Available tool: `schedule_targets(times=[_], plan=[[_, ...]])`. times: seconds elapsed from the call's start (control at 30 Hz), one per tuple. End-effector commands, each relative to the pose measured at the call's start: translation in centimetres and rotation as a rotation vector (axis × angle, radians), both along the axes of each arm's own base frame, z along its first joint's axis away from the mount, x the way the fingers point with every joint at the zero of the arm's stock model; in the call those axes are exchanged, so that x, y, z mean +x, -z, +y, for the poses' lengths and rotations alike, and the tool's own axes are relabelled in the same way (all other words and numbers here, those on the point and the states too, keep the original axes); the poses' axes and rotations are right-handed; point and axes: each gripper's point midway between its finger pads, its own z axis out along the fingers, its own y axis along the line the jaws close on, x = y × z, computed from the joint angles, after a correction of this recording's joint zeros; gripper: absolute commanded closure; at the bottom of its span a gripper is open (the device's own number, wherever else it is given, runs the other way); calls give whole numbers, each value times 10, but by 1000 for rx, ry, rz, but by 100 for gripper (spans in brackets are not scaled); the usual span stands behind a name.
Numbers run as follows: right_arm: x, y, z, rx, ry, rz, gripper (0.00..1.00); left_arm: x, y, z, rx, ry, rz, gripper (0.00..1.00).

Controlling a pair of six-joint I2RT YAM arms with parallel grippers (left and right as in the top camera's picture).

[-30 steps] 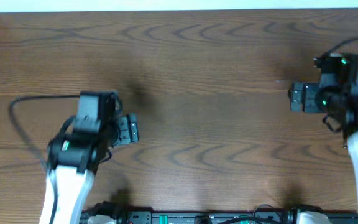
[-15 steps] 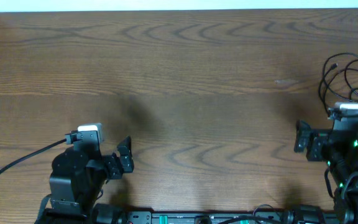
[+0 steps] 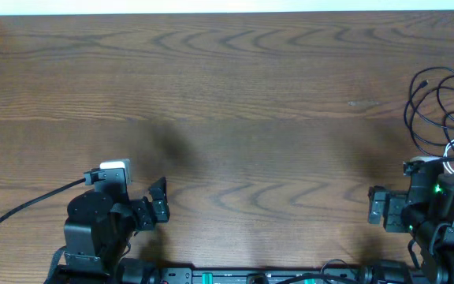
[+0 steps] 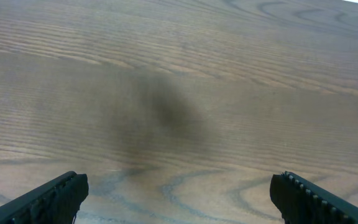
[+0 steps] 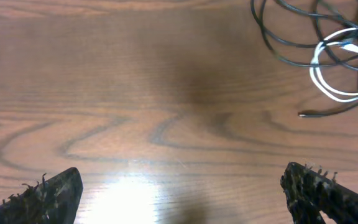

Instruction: Untangle cables

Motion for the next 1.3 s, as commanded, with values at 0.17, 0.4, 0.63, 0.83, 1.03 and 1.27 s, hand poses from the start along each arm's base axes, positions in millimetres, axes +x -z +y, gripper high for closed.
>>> schedule_targets(times=[0.17, 0.4, 0.63, 0.83, 1.03, 1.27], plan=[[-6, -10, 1, 11, 16, -71, 1, -1, 3, -2, 0, 12, 7, 2], [-8, -71, 13, 28, -34, -437, 1, -1, 4, -2, 0, 12, 7, 1], [1, -131, 12, -35, -59, -776, 1, -1, 4, -2, 0, 12, 7, 1], [16, -130, 12, -60, -75, -914, 1, -1, 3, -2, 0, 12, 7, 2], [26, -120, 11, -81, -75, -992, 1, -1, 3, -2, 0, 12, 7, 1], [30, -115, 3, -124, -36, -1114, 1, -1, 4, -2, 0, 12, 7, 1]])
